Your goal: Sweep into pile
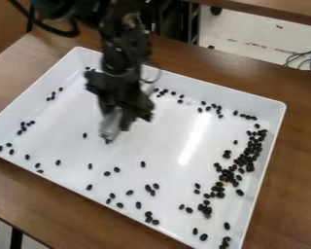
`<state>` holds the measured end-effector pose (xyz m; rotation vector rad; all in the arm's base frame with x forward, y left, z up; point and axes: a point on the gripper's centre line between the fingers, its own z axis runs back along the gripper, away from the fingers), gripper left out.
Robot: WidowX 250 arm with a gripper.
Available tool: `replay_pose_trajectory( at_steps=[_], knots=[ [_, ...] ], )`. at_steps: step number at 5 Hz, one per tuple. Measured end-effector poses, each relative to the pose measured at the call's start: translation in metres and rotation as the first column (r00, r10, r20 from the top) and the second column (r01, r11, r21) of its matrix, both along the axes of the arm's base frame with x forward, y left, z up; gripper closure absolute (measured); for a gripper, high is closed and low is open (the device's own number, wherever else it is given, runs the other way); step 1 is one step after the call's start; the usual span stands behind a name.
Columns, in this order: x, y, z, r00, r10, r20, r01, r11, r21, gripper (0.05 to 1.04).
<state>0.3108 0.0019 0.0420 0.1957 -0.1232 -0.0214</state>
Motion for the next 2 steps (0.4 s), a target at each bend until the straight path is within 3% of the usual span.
replay_pose_trajectory(
  at_steps=[1, 2],
  knots=[
    [-0.027, 0.050, -0.010, 0.998, 0.055, 0.003, -0.055, 0.998, 0.025, 0.725],
    [-0.044, 0.098, -0.021, 0.995, 0.089, 0.050, -0.089, 0.996, -0.002, 0.725]
  ],
)
